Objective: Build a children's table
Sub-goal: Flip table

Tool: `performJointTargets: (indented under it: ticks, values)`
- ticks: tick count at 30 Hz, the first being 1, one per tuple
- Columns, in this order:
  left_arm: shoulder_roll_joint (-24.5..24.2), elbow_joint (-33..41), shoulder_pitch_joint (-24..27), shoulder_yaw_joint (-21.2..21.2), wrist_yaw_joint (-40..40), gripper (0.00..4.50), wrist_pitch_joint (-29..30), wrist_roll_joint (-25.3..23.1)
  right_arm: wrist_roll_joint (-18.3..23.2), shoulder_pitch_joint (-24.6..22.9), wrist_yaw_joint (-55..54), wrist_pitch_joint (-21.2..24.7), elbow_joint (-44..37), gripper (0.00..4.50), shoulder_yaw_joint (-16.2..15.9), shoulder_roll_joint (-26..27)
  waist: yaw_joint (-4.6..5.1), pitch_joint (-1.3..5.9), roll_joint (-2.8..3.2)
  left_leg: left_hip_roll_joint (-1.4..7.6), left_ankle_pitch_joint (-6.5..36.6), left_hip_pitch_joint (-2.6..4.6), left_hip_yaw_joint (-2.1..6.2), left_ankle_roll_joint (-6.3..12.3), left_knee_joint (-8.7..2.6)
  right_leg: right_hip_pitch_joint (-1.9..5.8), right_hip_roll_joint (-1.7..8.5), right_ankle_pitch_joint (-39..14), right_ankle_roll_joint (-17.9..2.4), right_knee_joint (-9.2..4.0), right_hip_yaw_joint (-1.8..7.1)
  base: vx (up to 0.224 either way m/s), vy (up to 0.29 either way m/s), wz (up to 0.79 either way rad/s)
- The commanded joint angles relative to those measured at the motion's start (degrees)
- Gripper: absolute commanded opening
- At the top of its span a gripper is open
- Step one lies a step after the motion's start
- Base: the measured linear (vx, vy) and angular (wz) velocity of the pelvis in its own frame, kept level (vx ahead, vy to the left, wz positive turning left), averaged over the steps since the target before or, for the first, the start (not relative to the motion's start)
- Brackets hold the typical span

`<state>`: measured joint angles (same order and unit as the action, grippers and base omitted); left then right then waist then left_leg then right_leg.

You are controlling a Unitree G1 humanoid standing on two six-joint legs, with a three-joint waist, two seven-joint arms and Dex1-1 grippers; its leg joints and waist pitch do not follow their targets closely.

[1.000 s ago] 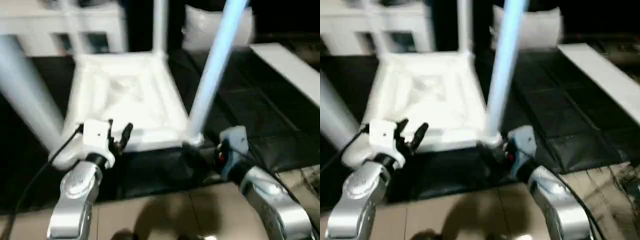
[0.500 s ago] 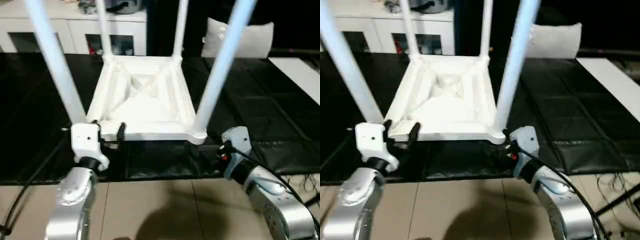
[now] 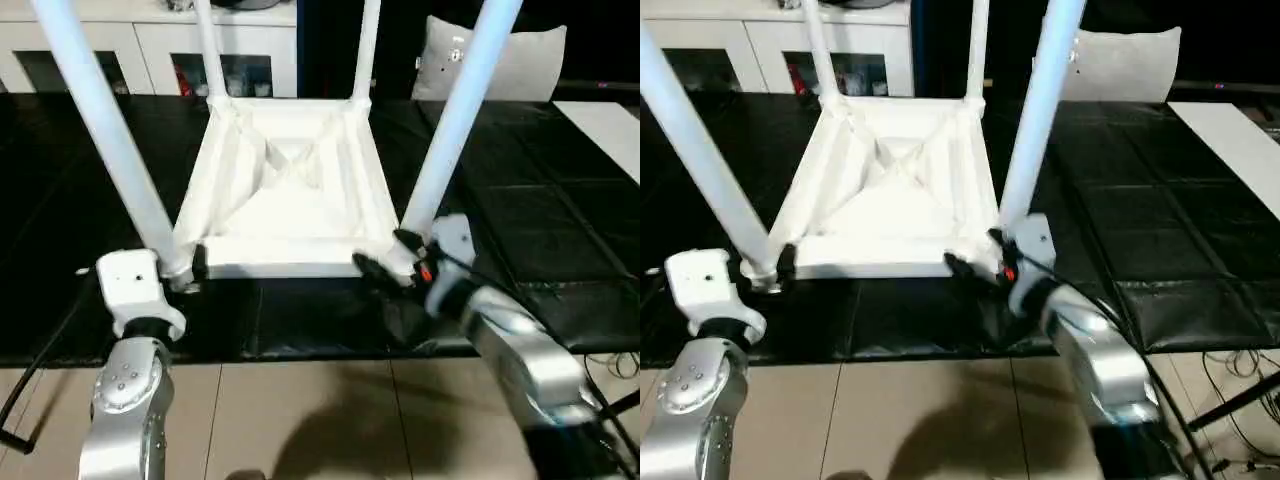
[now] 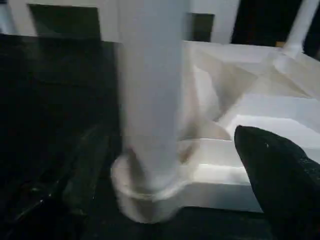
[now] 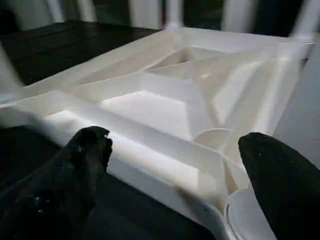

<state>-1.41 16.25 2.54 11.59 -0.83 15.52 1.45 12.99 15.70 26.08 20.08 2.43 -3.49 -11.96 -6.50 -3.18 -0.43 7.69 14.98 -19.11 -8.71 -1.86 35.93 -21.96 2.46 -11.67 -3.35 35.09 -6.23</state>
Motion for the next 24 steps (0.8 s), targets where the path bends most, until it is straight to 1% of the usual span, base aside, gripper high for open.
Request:
performJointTargets:
  ticks: [1,2,3,4,5,6,7,8,9,10,11,12,14,15,16,17,18,19,20,21,22,24]
  values:
    - [-0.5,-0.3,0.0,0.9,-0.4,4.46,0.1,1.0,-1.3,0.3,-3.7,-1.0,1.5,4.5,3.3,0.0,-0.07,2.9,0.22,5.96,0.7,-0.65,2.39,5.92,-4.38,2.99,7.63,-10.2,-8.8,-4.7,4.82,0.0,0.0,0.0]
    - [-0.5,-0.3,0.0,0.9,-0.4,4.46,0.1,1.0,-1.3,0.3,-3.7,-1.0,1.5,4.5,3.3,0.0,-0.11,2.82,0.25,5.99,1.2,-0.56,2.32,5.49,-4.44,2.89,7.53,-11.2,-8.4,-4.83,4.84,0.0,0.0,0.0]
    - [-1.5,-1.0,-0.7,0.5,-2.8,4.46,0.6,2.5,-0.9,0.2,-3.4,-0.9,1.4,4.5,3.4,0.2,-0.28,2.79,0.2,6.09,2.2,-0.36,2.35,4.74,-4.64,2.81,7.56,-12.0,-7.7,-4.88,4.96,0.0,0.0,0.0]
    - [-1.9,-1.4,-0.9,0.3,-3.6,4.46,0.7,2.9,-0.6,0.1,-3.0,-0.9,1.4,4.5,3.3,0.1,-0.25,2.85,0.1,6.03,2.1,-0.47,2.35,4.72,-4.67,2.89,7.52,-11.6,-7.4,-4.81,4.95,0.0,0.0,0.0]
    - [-2.4,-2.0,-1.3,0.1,-4.4,4.46,0.5,3.0,-0.5,0.0,-2.5,-0.8,1.2,4.5,3.1,0.1,-0.27,2.88,0.24,6.08,1.8,-0.58,2.5,4.7,-4.74,2.94,7.58,-10.9,-7.2,-4.6,4.95,0.0,0.0,0.0]
    - [-3.0,-3.0,-1.9,-0.2,-5.6,4.46,0.2,3.5,-0.7,-0.1,-2.3,-0.8,1.1,4.5,2.6,0.0,-0.26,2.91,0.26,6.09,1.6,-0.52,2.48,4.76,-4.71,2.86,7.55,-10.5,-7.1,-4.63,4.95,0.0,0.0,0.0]
    - [-4.0,-4.6,-3.0,-0.8,-7.4,4.46,0.2,3.8,-0.9,-0.2,-2.1,-0.7,1.1,4.5,2.1,0.1,-0.12,2.86,-0.18,6.04,1.4,-0.61,2.47,4.9,-4.78,2.93,7.53,-10.2,-6.9,-4.55,4.94,0.0,0.0,0.0]
    - [-5.2,-7.1,-4.9,-1.2,-8.8,4.46,0.5,4.0,-1.1,-0.1,-1.8,-0.8,1.3,4.5,1.3,0.3,-0.24,2.9,0.0,5.96,1.1,-0.62,2.51,4.97,-4.78,2.96,7.64,-10.2,-6.8,-4.54,4.97,0.0,0.0,0.0]
    - [-5.5,-8.2,-5.8,-1.2,-9.0,4.46,0.7,4.1,-1.1,0.0,-1.8,-0.8,1.6,4.5,1.0,0.4,-0.2,3.0,0.19,5.72,0.9,-0.47,2.45,4.99,-4.74,2.84,7.53,-10.3,-6.2,-4.54,4.99,0.0,0.0,0.0]
    - [-5.6,-9.3,-6.8,-0.8,-9.4,4.46,0.8,4.7,-0.7,0.0,-1.2,-0.1,1.5,4.5,0.6,0.4,-0.21,3.06,0.3,5.86,0.9,-0.56,2.55,4.81,-4.79,3.02,7.68,-10.0,-6.4,-4.45,4.96,0.0,0.0,0.0]
    - [-5.8,-10.4,-7.6,-0.5,-9.8,4.46,0.8,5.2,-0.1,0.0,-0.6,0.5,1.3,4.5,0.3,0.6,-0.11,3.03,0.28,5.98,0.8,-0.62,2.57,4.6,-4.78,3.03,7.83,-9.6,-6.7,-4.52,4.95,0.0,0.0,0.0]
    - [-6.5,-11.9,-8.6,-0.5,-10.4,4.46,0.6,5.2,0.2,-0.1,0.0,1.1,1.0,4.5,-0.2,0.5,-0.1,3.12,0.36,6.08,0.8,-0.63,2.63,4.38,-4.73,3.06,7.76,-8.7,-7.2,-4.32,4.93,0.0,0.0,0.0]
    - [-7.8,-14.7,-10.1,-0.4,-11.2,4.46,0.3,4.9,0.3,-0.3,0.7,1.5,0.6,4.5,-0.8,0.5,-0.01,3.16,0.29,6.0,0.5,-0.64,2.62,4.53,-4.73,3.15,7.83,-8.1,-7.2,-4.3,4.97,0.0,0.0,0.0]
    - [-8.8,-16.9,-11.3,-0.2,-11.4,4.46,-0.1,4.6,0.0,-0.4,1.1,1.2,0.5,4.5,-1.2,0.4,-0.02,3.27,0.66,5.94,-0.3,-0.65,2.6,4.61,-4.59,3.1,7.82,-6.9,-7.5,-4.13,4.99,0.0,0.0,0.0]
    - [-9.3,-18.2,-12.0,0.1,-11.5,4.46,-0.5,4.5,0.0,-0.5,1.5,1.1,0.4,4.5,-1.5,0.3,-0.04,3.24,0.57,5.82,-0.2,-0.6,2.57,4.79,-4.61,3.05,7.68,-7.1,-7.3,-4.29,4.91,0.0,0.0,0.0]
    - [-9.5,-19.0,-12.4,0.3,-11.5,4.29,-0.8,4.5,-0.1,-0.6,1.7,1.1,0.3,4.5,-1.6,0.3,-0.06,3.31,0.6,5.88,-0.2,-0.57,2.64,4.71,-4.64,3.16,7.79,-6.9,-7.3,-4.17,4.89,0.0,0.0,0.0]
    - [-9.7,-20.2,-13.2,0.8,-11.1,4.17,-1.3,4.8,-0.1,-0.7,2.3,0.8,0.2,4.5,-2.0,0.0,-0.15,3.34,1.11,5.99,0.1,-0.55,2.7,4.58,-4.61,3.13,7.89,-6.7,-7.5,-4.14,4.92,0.0,0.0,0.0]
    - [-9.9,-21.4,-14.2,1.3,-11.1,4.09,-1.9,5.3,0.4,-1.2,4.4,0.4,-0.6,4.5,-3.1,-0.5,0.01,3.36,0.79,6.21,0.2,-0.59,2.72,4.28,-4.66,3.23,7.87,-6.1,-7.8,-4.07,4.87,0.0,0.0,0.0]
    - [-9.9,-21.4,-14.2,1.3,-11.1,4.09,-1.9,5.3,0.4,-1.2,4.4,0.4,-0.6,4.5,-3.1,-0.5,-0.04,3.36,0.8,6.17,0.3,-0.6,2.67,4.31,-4.66,3.26,7.84,-5.9,-8.0,-4.08,4.85,0.0,0.0,0.0]
    - [-9.9,-21.9,-14.5,1.4,-11.4,4.06,-1.9,5.5,0.8,-1.7,5.8,0.0,-1.3,4.5,-3.8,-0.8,-0.09,3.38,0.77,6.3,-0.1,-0.68,2.71,4.31,-4.62,3.28,8.02,-4.5,-8.7,-3.81,4.93,0.0,0.0,0.0]
    - [-9.8,-22.2,-14.7,1.3,-11.5,3.97,-2.0,5.6,1.0,-1.8,6.6,-0.2,-1.6,4.5,-4.0,-0.9,-0.12,3.36,0.96,6.27,0.2,-0.71,2.7,4.37,-4.61,3.31,8.02,-4.6,-8.8,-3.87,4.92,0.0,0.0,0.0]
    - [-9.6,-22.2,-14.9,1.1,-11.5,3.72,-2.1,5.7,1.6,-2.0,7.7,-0.2,-2.1,4.5,-4.3,-1.0,-0.12,3.36,0.69,6.3,0.6,-0.75,2.59,4.53,-4.62,3.41,8.19,-4.9,-9.1,-4.02,5.02,0.0,0.0,0.0]
